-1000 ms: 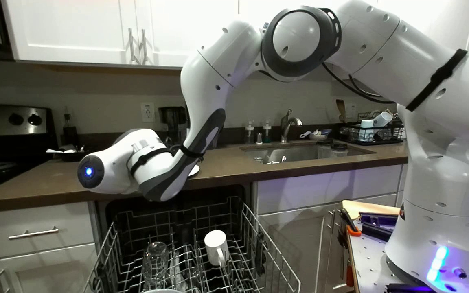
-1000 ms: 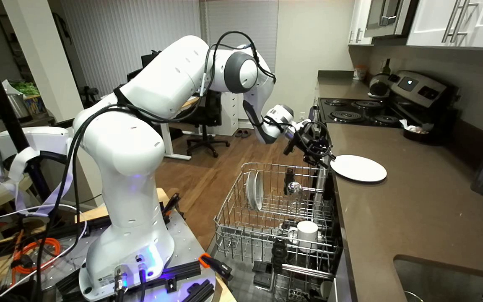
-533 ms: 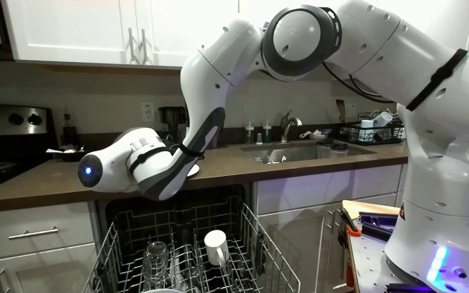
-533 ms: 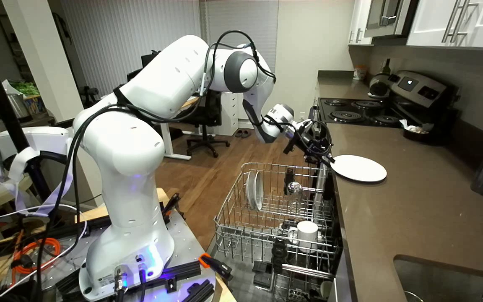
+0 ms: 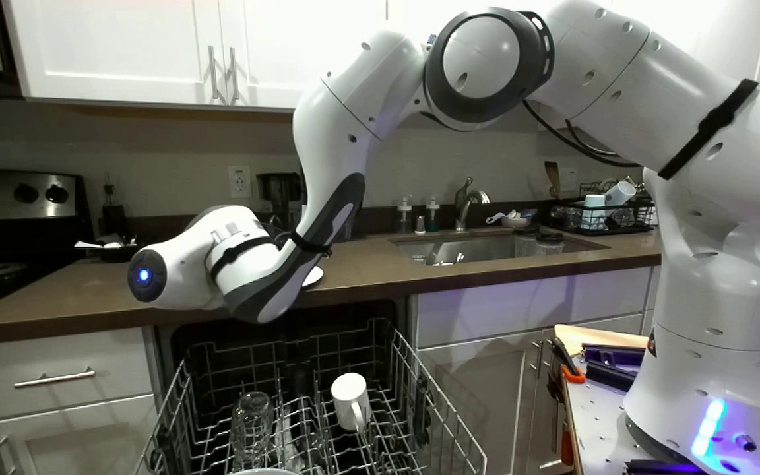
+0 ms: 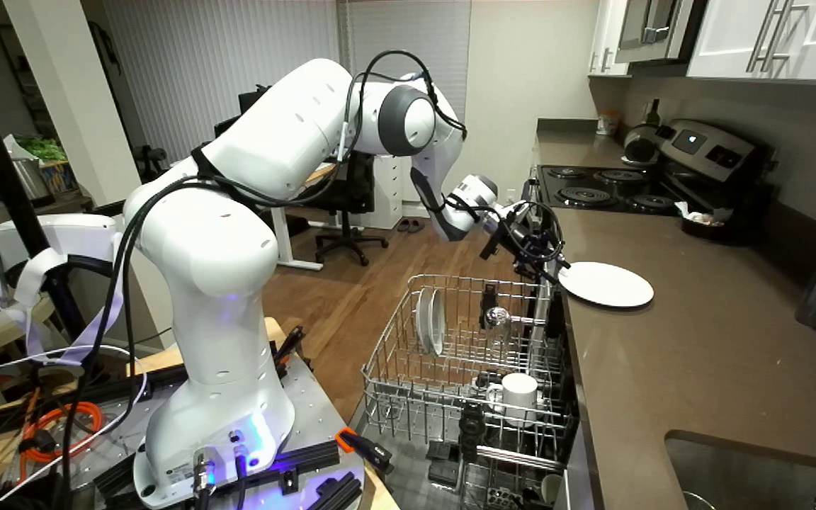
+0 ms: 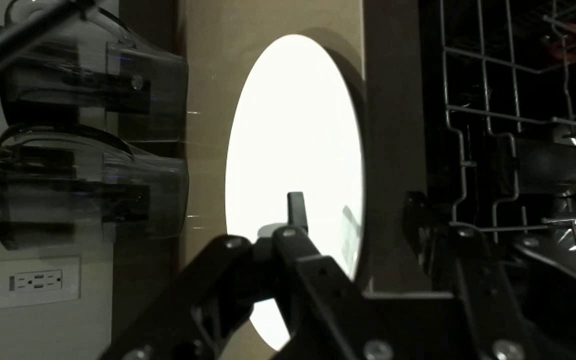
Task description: Place the white plate from the counter on the left side of the dishwasher
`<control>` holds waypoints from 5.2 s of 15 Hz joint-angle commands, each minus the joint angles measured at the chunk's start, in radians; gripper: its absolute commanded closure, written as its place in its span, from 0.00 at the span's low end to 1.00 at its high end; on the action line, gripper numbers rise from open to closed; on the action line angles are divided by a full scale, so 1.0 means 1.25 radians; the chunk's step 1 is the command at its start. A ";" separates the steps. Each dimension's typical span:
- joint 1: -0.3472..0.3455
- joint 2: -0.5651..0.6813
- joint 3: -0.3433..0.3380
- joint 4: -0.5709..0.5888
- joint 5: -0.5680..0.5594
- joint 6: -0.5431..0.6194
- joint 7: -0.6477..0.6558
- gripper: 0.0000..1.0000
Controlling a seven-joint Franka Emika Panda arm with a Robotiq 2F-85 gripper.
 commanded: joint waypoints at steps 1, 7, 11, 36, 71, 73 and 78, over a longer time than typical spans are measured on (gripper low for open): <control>-0.003 -0.018 -0.001 -0.015 0.007 -0.008 -0.025 0.61; -0.003 -0.018 -0.004 -0.017 0.001 -0.002 -0.022 0.87; -0.002 -0.018 -0.004 -0.017 -0.002 0.003 -0.021 0.92; 0.085 -0.003 0.011 0.029 -0.004 -0.235 -0.061 0.93; 0.165 0.029 0.098 0.056 0.110 -0.417 -0.047 0.95; 0.167 0.020 0.105 0.048 0.138 -0.414 -0.039 0.95; 0.161 -0.009 0.116 0.016 0.178 -0.365 -0.019 0.95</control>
